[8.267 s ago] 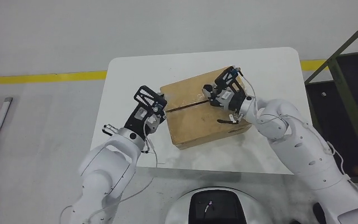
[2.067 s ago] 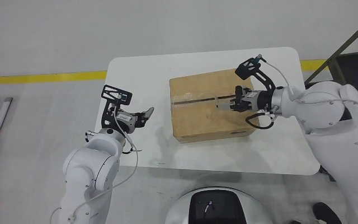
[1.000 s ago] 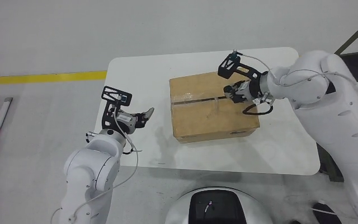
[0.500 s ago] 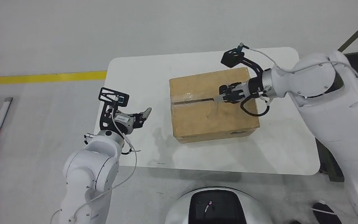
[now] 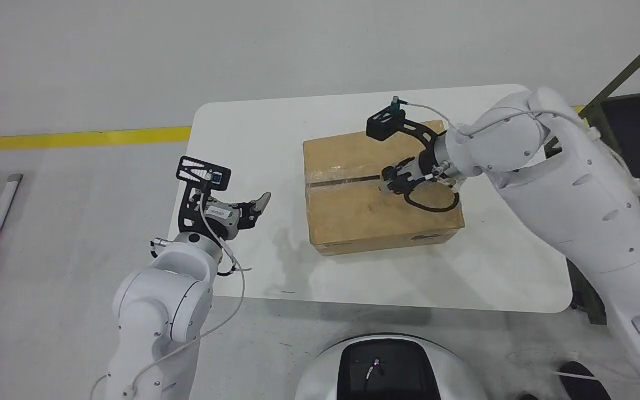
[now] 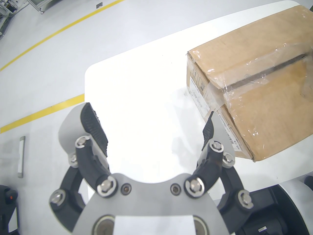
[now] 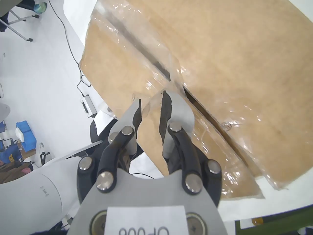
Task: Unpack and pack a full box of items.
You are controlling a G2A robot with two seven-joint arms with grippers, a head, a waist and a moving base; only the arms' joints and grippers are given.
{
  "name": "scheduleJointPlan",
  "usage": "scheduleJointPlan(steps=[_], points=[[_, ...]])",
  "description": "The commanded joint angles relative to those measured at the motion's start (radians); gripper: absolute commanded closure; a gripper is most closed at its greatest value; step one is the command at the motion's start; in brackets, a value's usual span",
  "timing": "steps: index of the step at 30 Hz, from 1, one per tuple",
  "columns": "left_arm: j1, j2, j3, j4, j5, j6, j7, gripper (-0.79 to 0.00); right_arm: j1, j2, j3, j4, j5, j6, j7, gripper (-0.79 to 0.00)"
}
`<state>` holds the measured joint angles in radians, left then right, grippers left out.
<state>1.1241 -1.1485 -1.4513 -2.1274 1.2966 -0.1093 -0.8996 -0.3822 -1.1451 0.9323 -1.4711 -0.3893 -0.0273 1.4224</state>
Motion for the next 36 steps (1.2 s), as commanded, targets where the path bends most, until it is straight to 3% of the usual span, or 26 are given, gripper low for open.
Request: scheduleJointPlan(steps=[1,6,13,19,31,36], points=[[0.0,0.0,0.0,0.0,0.0,0.0,0.0,-0.785,0.012,-0.002,-0.014,0.008,-0.02,0.003,0.002,0.0],[0.0,0.0,0.0,0.0,0.0,0.0,0.0,-0.785,0.037,-0.002,-0.026,0.008,-0.049,-0.025,-0.002,0.0],[0.0,0.0,0.0,0.0,0.0,0.0,0.0,-0.785,0.062,0.013,-0.004,0.019,-0.075,-0.175,0.037,0.0],[0.005,0.0,0.0,0.002,-0.001,0.001,0.012,-0.785,0.081,0.021,0.005,0.062,0.015,-0.256,0.113,0.0],[0.03,0.0,0.006,-0.012,0.01,-0.014,0.058,-0.785,0.117,0.02,0.017,0.236,0.367,-0.216,0.113,0.0],[0.03,0.0,0.006,-0.012,0.01,-0.014,0.058,-0.785,0.119,0.02,0.016,0.24,0.37,-0.216,0.113,0.0]])
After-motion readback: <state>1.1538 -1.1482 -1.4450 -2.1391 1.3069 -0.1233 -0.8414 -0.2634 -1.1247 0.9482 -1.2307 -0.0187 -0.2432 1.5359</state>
